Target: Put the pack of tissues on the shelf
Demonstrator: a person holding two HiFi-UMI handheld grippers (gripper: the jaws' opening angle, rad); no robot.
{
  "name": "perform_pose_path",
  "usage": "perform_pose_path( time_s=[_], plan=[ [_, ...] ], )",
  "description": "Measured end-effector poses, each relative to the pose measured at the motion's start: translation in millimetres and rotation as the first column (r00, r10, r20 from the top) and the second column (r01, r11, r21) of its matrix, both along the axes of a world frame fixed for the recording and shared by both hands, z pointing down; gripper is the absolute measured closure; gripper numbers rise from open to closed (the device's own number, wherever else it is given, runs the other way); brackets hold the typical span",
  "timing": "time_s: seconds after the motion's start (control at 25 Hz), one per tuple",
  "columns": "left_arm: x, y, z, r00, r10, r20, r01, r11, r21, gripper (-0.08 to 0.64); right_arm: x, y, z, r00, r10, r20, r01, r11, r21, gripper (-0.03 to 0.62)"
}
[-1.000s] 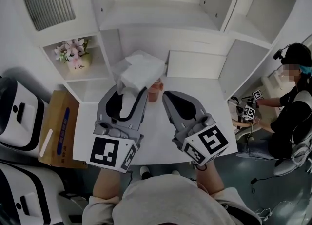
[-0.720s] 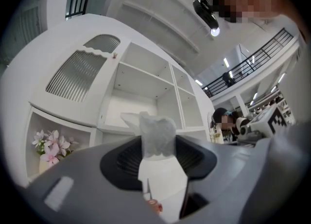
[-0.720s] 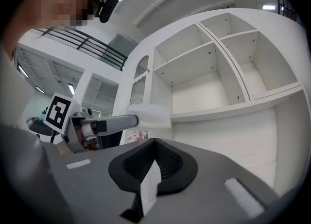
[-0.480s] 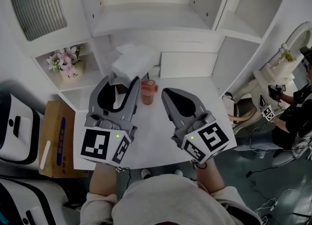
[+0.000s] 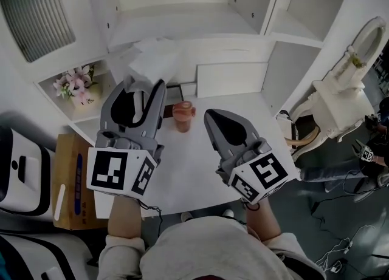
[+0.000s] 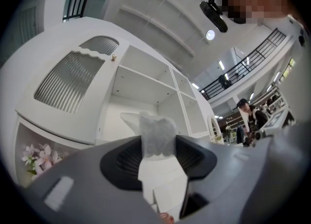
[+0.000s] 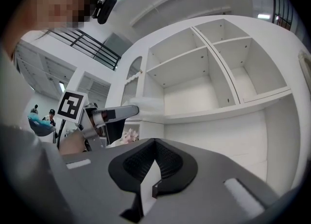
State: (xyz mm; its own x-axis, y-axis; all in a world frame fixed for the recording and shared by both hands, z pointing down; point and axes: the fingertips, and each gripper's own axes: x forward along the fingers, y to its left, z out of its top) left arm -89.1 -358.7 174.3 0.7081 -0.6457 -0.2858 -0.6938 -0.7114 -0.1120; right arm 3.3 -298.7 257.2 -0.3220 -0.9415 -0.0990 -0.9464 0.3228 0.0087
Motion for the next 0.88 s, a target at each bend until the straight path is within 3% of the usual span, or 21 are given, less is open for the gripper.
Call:
perform_pose_path(
  time_s=[0.36, 0.88],
  plan=[
    [15.6, -25.6, -17.1, 1.0, -0.01, 0.008, 0.01, 0.999, 0.048, 0.365, 18.6, -13.7, -2.0, 0.999, 0.042, 0.01, -0.042, 0.999, 0.002, 0.591],
    [33.0, -75.0, -31.6, 0.999, -0.053, -0.005, 0.053, 0.998, 0.046, 0.362, 44.4, -33.4, -7.8, 0.996, 0.085, -0.009, -0.085, 0.996, -0.014, 0.592]
  ],
)
